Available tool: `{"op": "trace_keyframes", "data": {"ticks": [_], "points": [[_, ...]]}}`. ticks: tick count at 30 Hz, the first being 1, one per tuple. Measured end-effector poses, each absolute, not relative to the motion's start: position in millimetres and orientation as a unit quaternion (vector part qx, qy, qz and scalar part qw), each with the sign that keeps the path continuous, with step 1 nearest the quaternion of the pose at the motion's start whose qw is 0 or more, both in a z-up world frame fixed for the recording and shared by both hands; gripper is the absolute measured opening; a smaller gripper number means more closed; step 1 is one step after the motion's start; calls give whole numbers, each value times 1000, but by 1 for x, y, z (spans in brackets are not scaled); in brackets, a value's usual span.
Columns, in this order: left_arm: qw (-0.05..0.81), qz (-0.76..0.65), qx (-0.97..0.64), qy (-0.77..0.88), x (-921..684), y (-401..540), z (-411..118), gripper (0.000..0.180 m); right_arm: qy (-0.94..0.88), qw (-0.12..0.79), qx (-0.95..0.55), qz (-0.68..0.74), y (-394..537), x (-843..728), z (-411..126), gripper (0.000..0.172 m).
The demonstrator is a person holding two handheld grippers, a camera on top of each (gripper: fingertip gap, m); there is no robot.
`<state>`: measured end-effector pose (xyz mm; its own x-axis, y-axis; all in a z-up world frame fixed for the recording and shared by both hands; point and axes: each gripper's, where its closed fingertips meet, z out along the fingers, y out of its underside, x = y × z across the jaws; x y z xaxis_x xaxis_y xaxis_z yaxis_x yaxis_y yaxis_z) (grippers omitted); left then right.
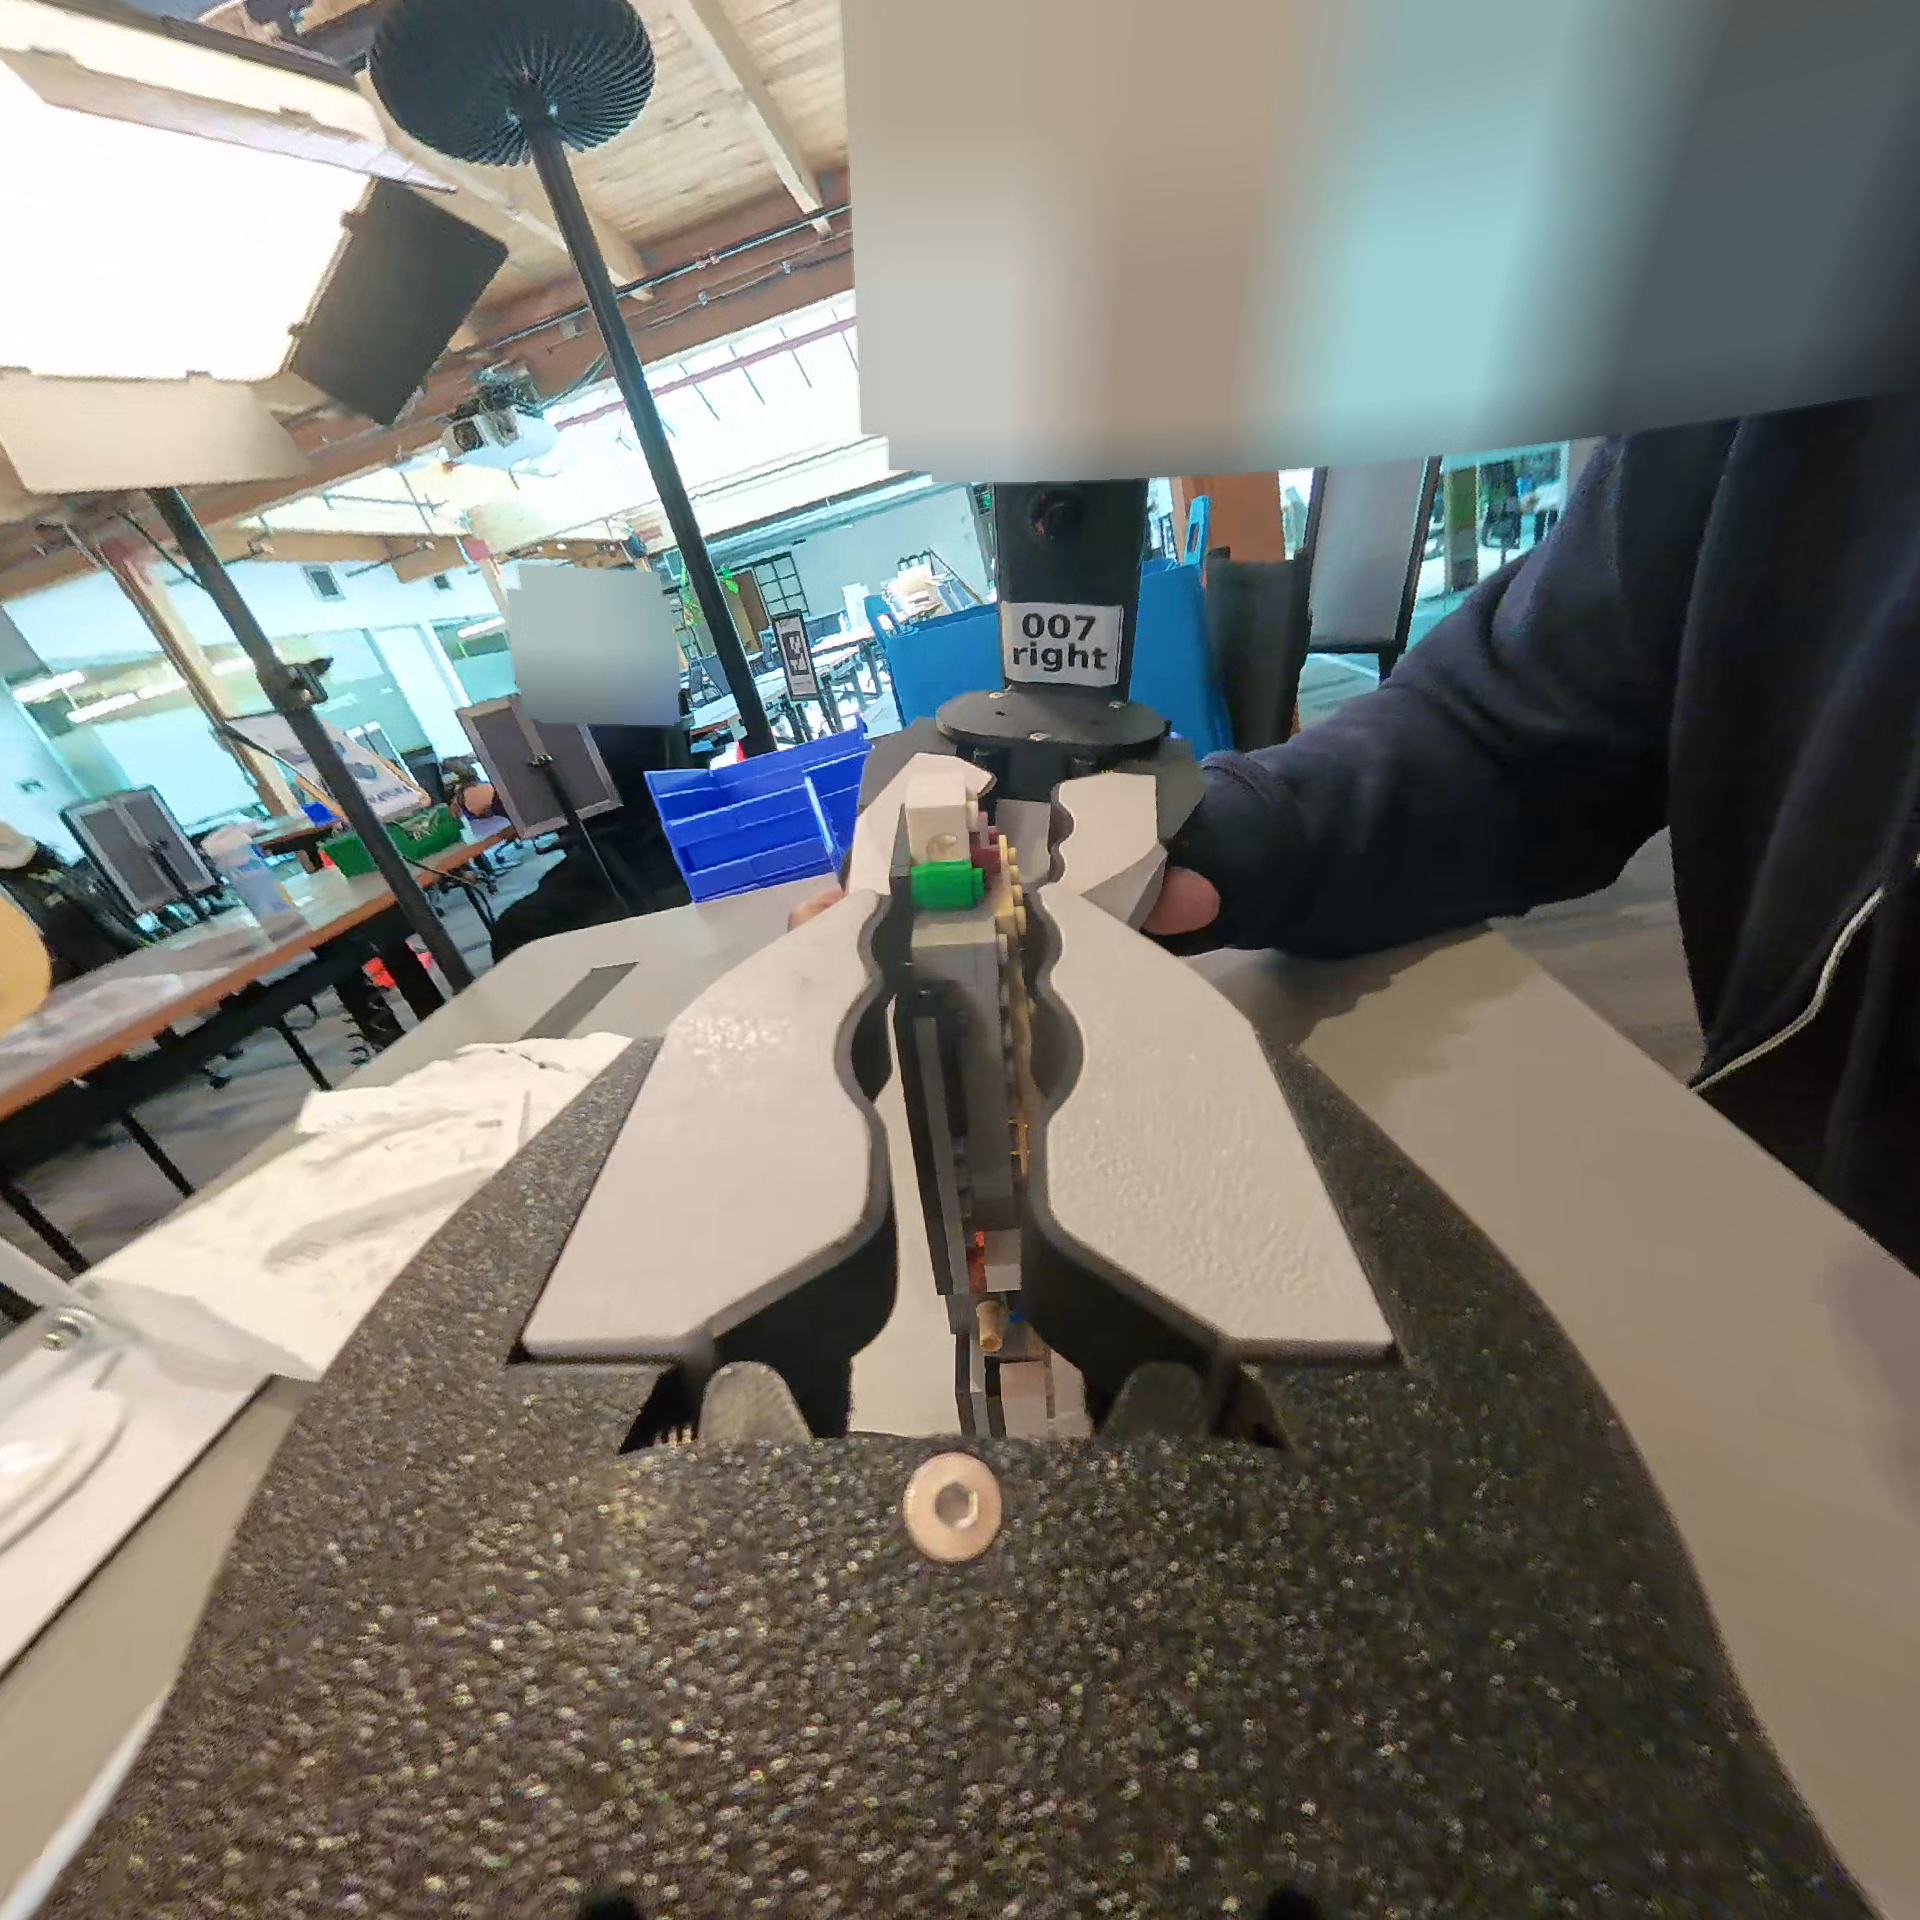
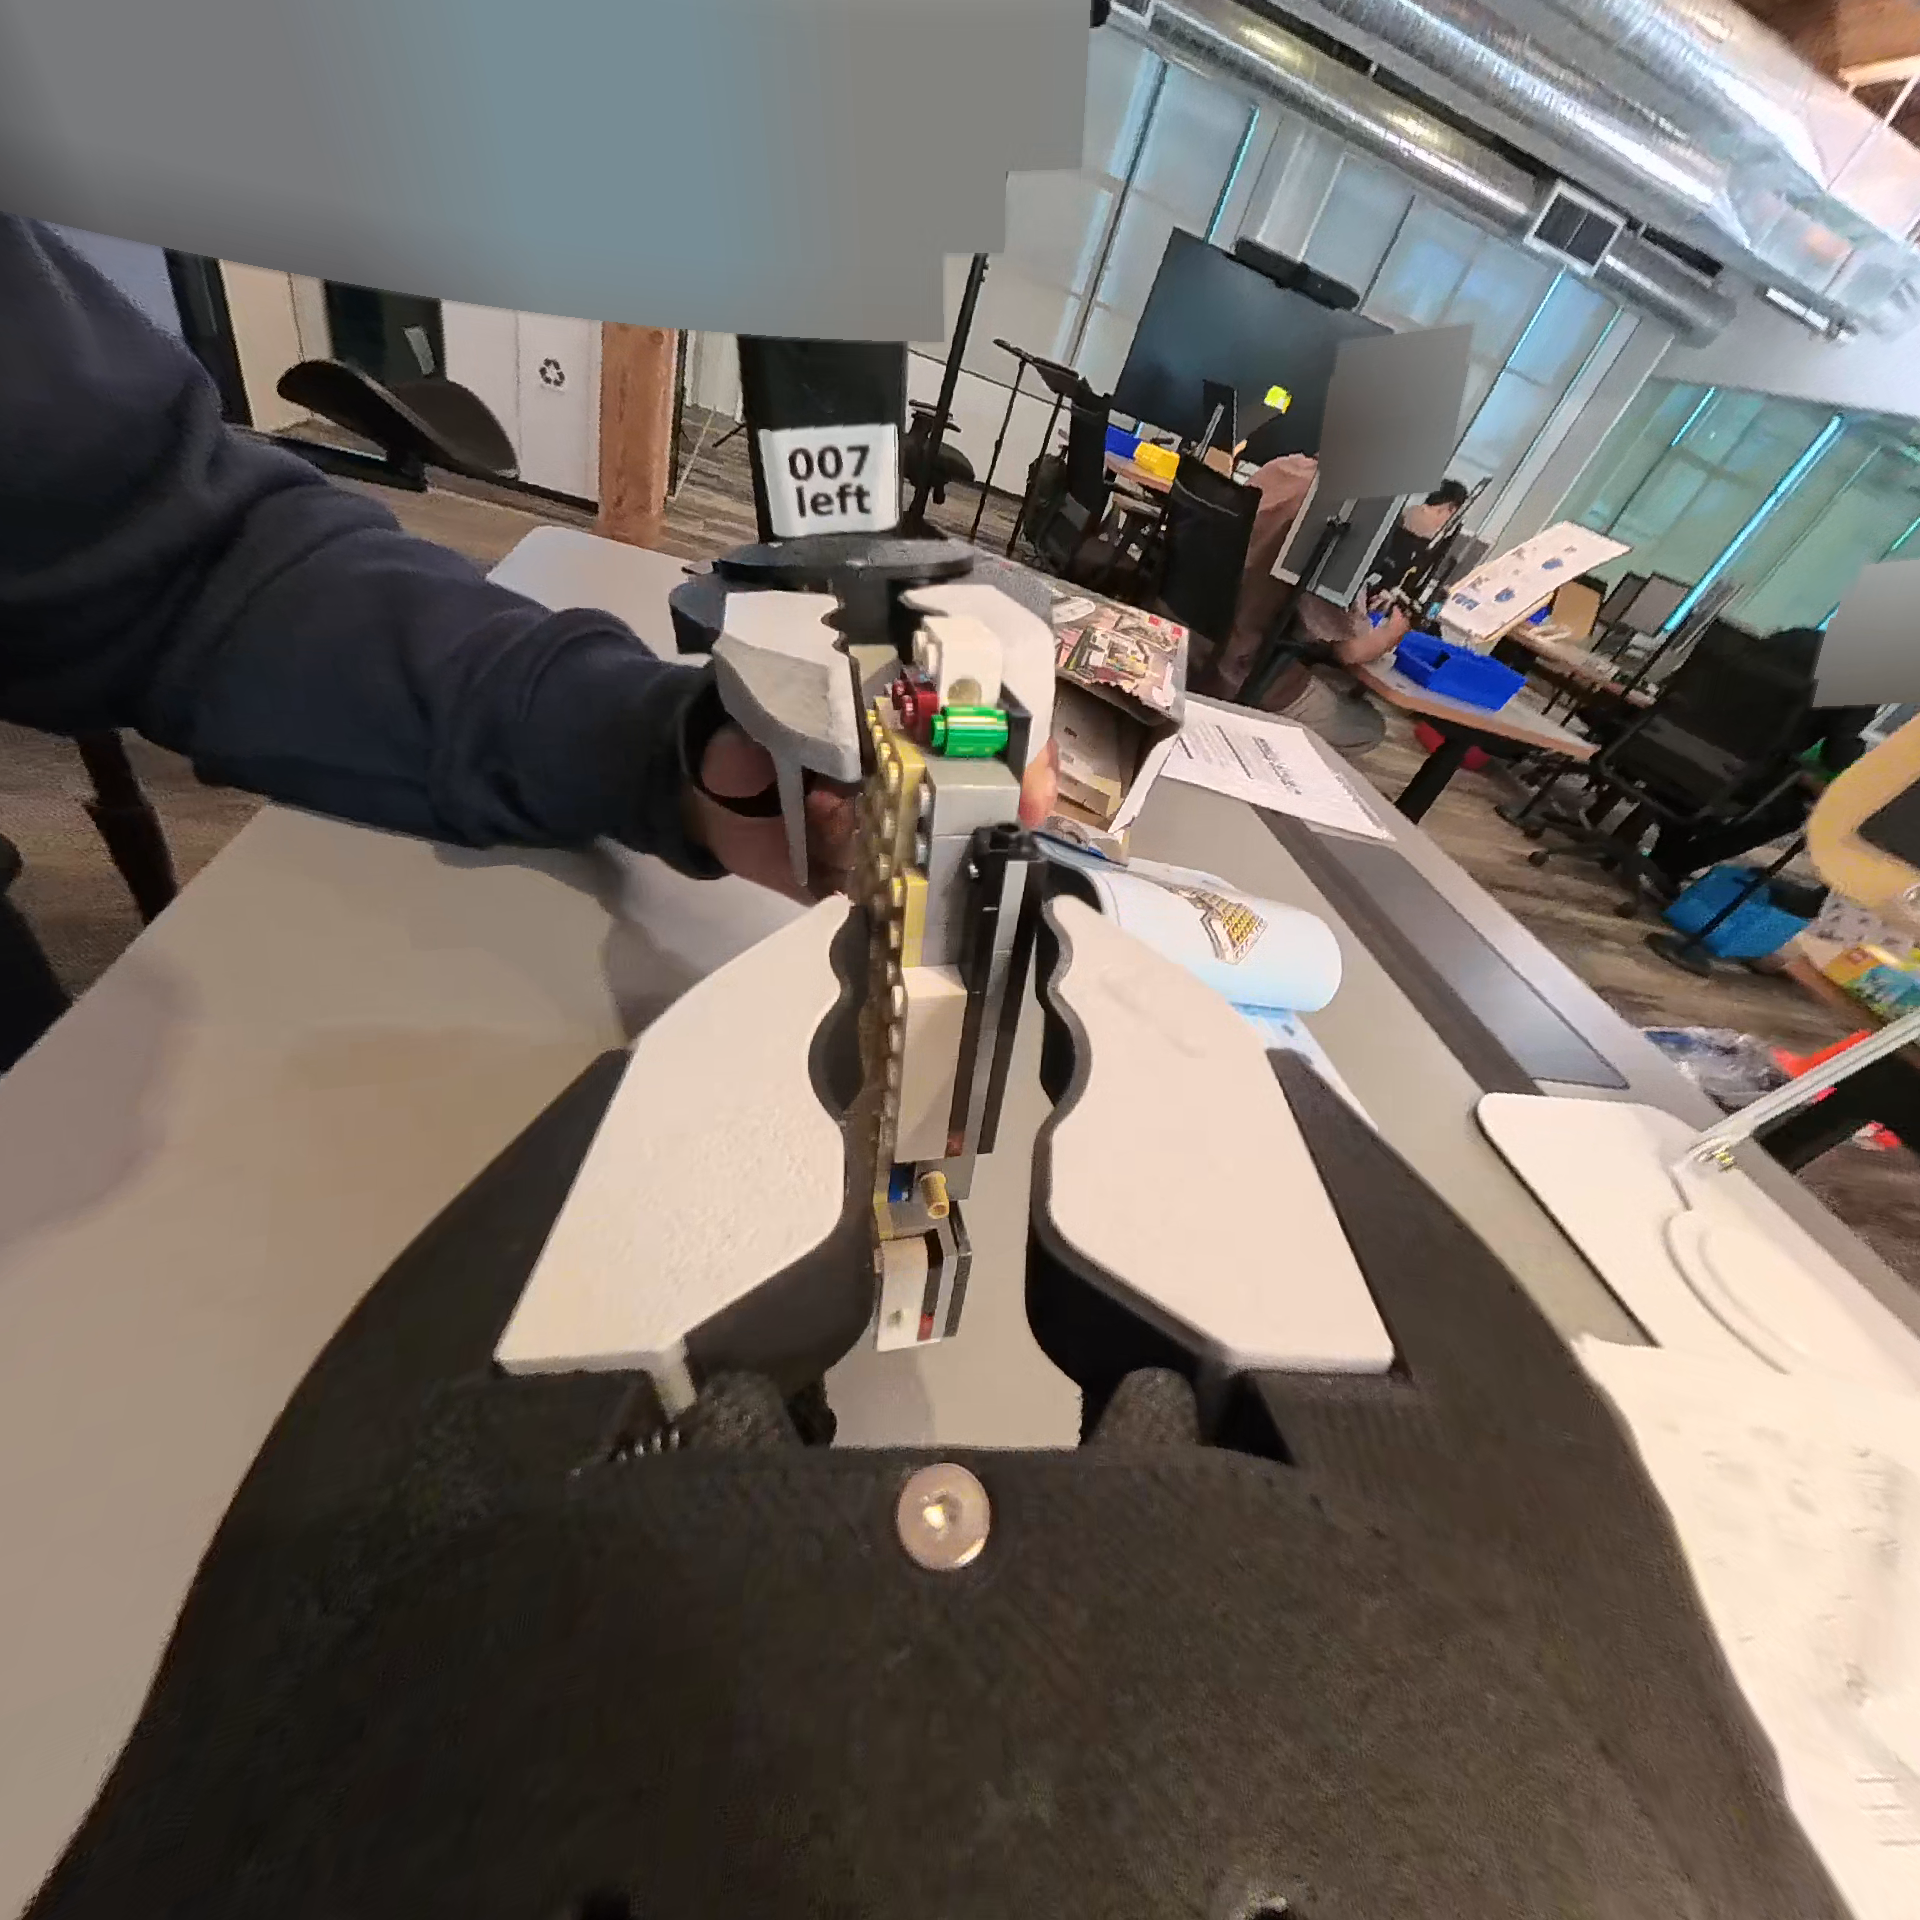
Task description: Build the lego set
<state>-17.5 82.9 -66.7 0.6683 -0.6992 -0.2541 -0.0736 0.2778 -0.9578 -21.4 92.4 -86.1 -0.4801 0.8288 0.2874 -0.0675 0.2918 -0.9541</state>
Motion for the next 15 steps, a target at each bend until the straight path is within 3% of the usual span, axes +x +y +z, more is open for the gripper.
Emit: {"op": "trace_keyframes", "data": {"ticks": [15], "points": [[685, -302, -601, 280, -25, 95, -73, 23, -658, 351, -341, 572, 100, -26, -91, 30]]}}
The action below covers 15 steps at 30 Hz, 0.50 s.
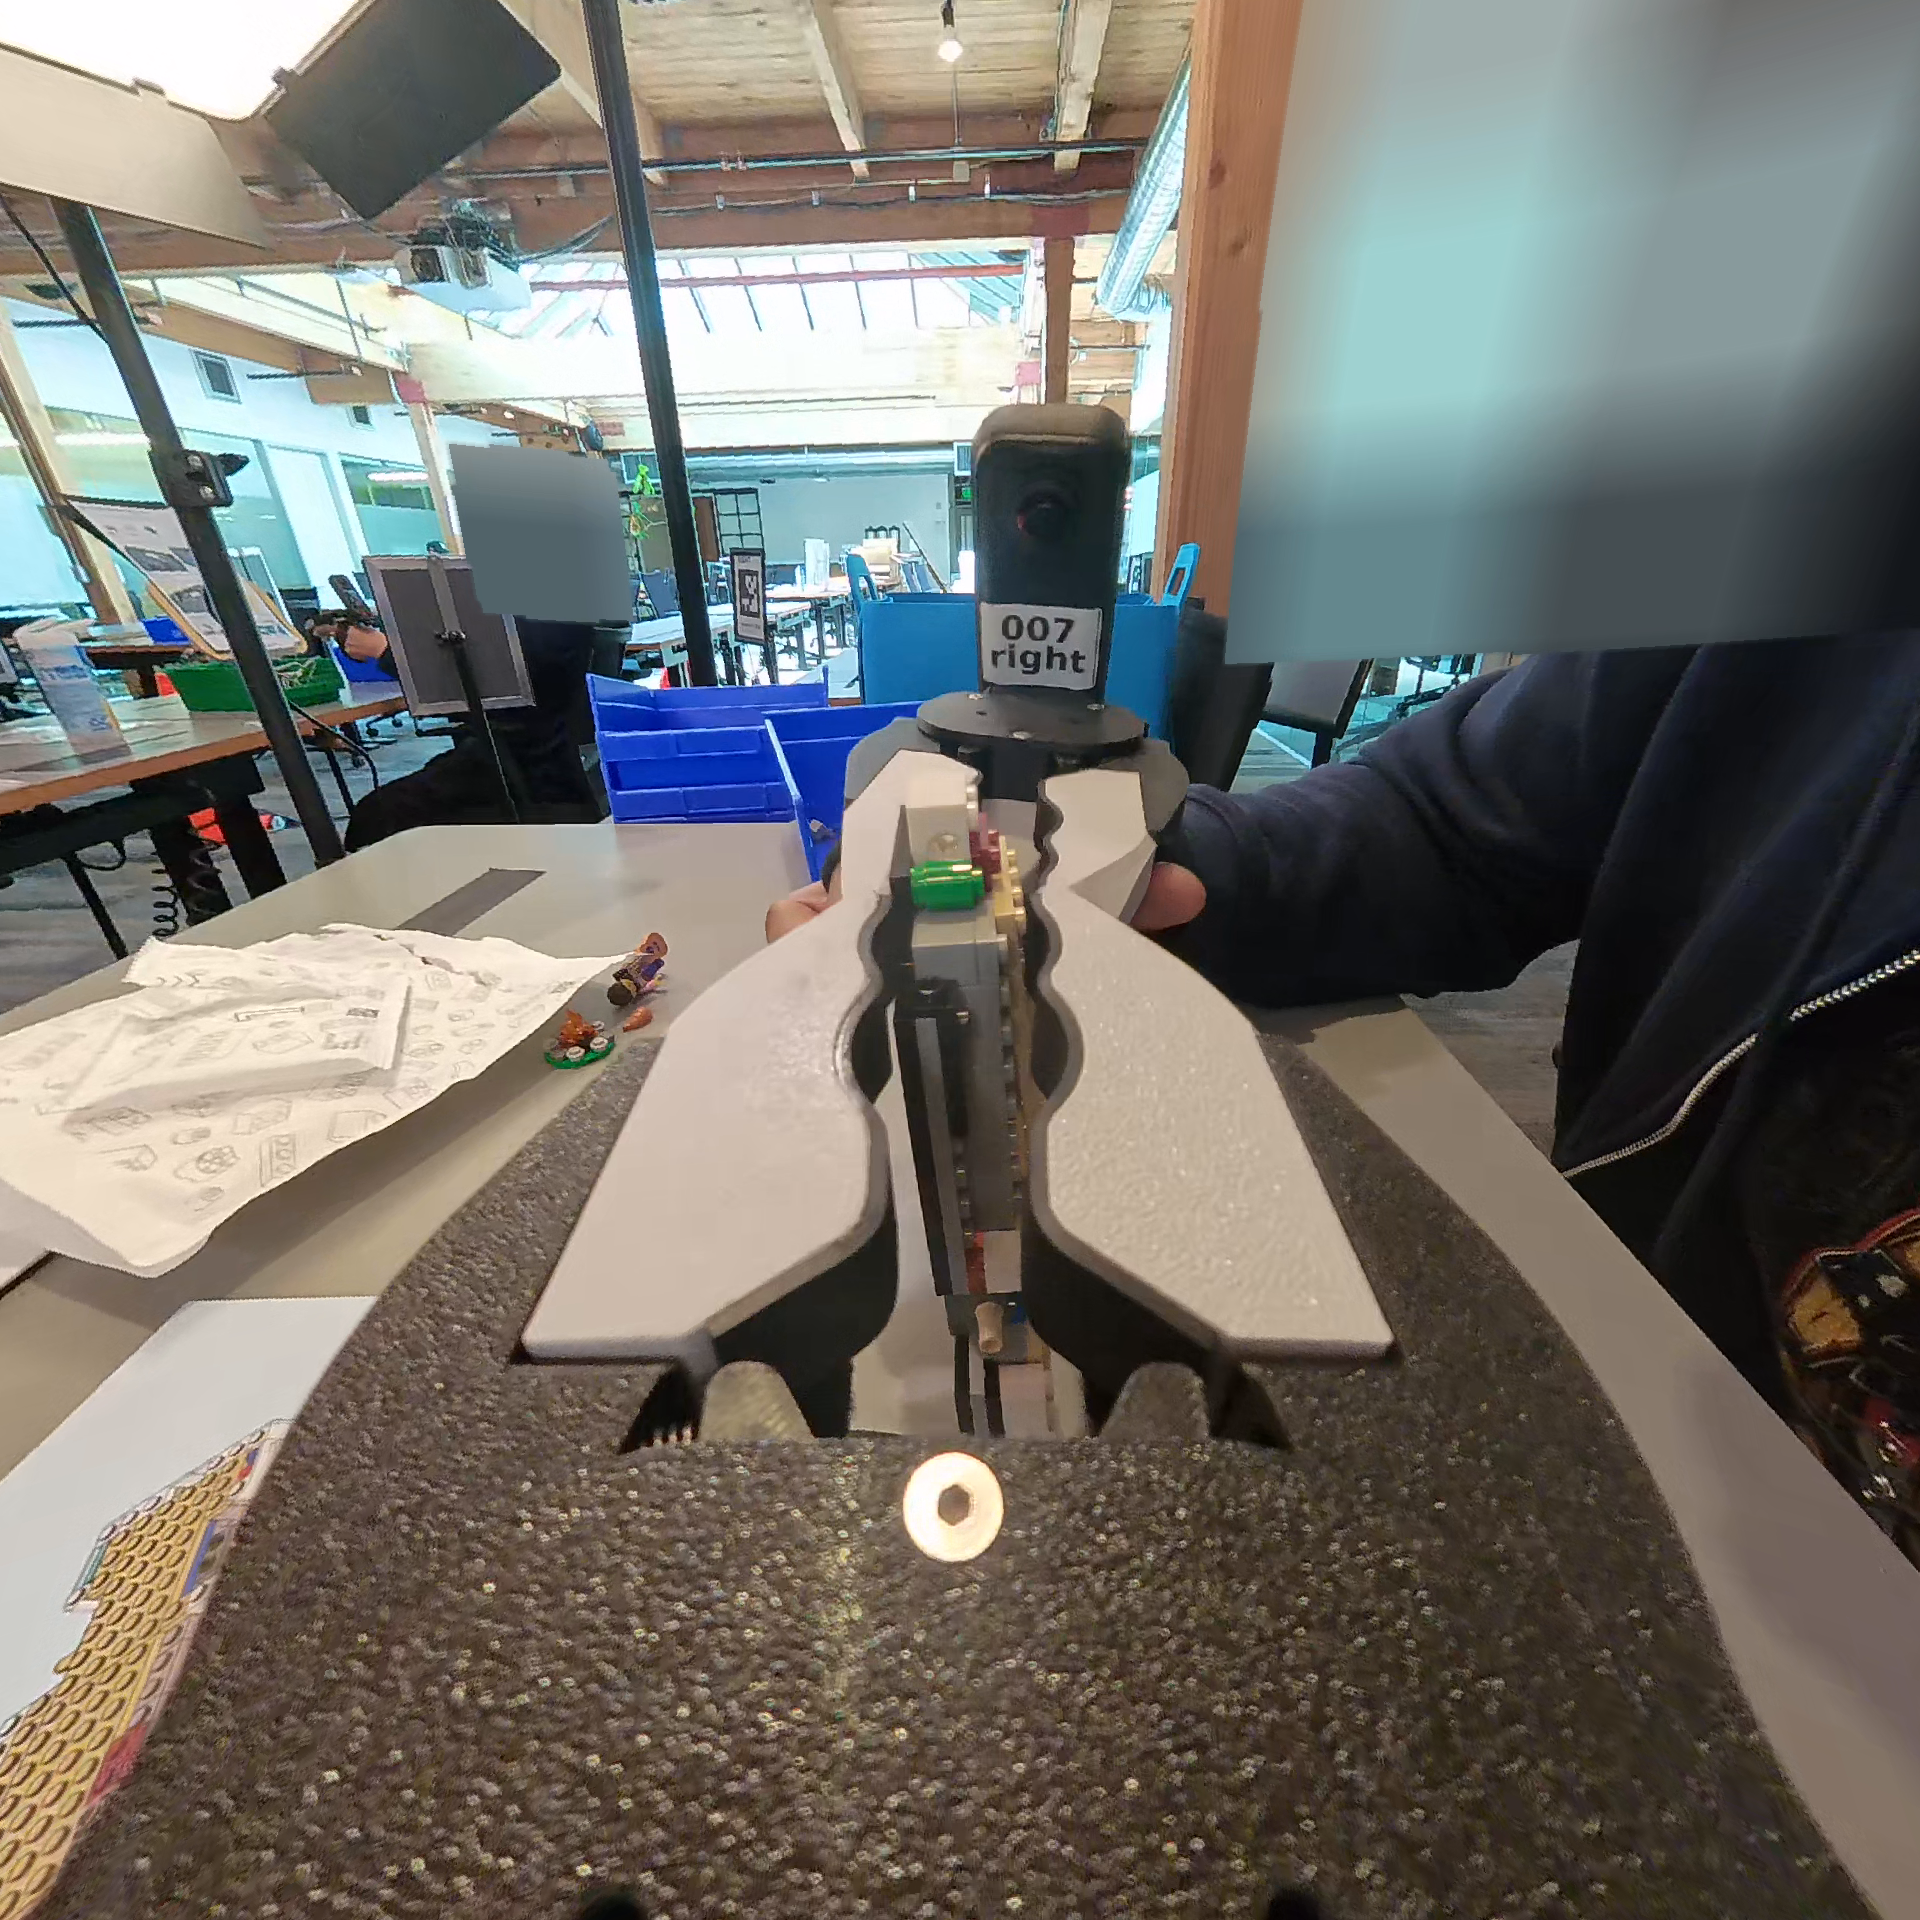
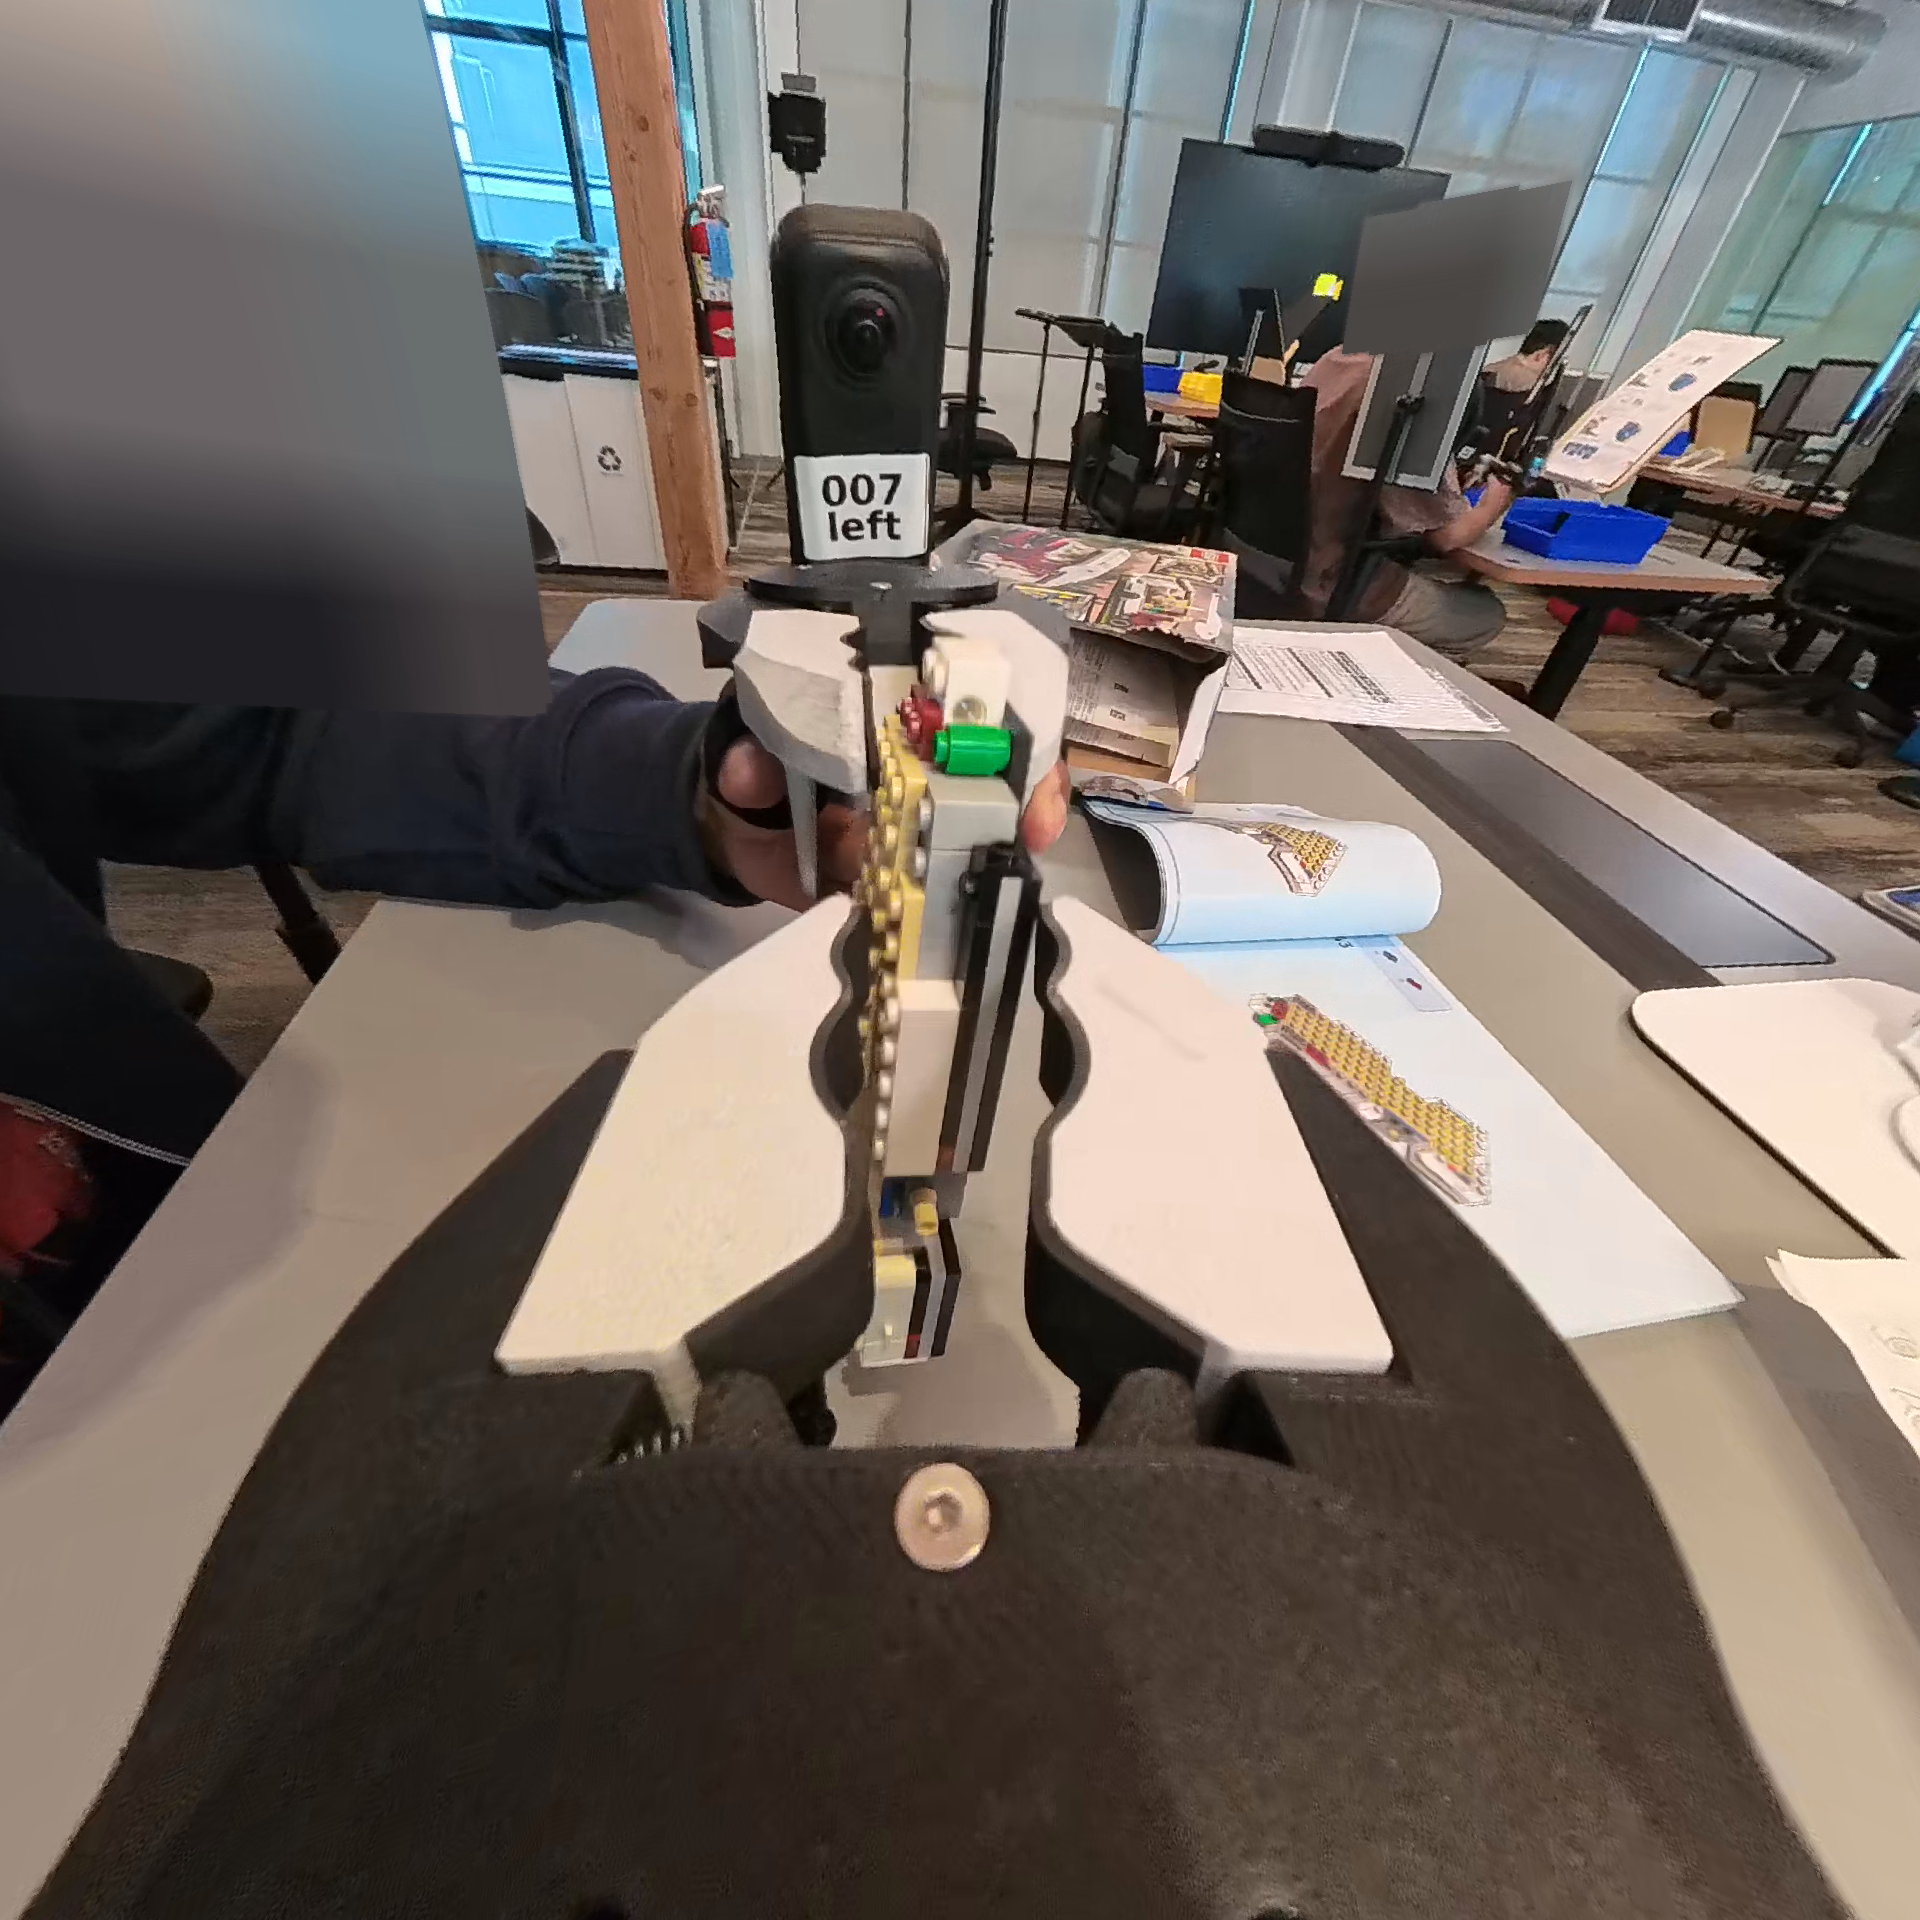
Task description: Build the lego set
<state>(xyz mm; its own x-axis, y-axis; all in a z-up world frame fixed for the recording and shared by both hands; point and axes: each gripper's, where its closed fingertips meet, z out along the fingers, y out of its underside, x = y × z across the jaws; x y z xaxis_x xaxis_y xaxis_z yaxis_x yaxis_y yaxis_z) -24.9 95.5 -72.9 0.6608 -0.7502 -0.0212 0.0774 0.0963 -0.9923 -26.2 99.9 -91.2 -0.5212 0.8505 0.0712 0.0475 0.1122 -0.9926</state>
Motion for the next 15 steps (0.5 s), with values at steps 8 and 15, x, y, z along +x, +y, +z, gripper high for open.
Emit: {"op": "trace_keyframes", "data": {"ticks": [8, 15], "points": [[674, -312, -606, 285, -21, 96, -77, 23, -656, 338, -339, 584, 98, -25, -90, 27], [670, -321, -604, 288, -19, 94, -77, 23, -654, 330, -330, 595, 96, -23, -90, 26]]}}
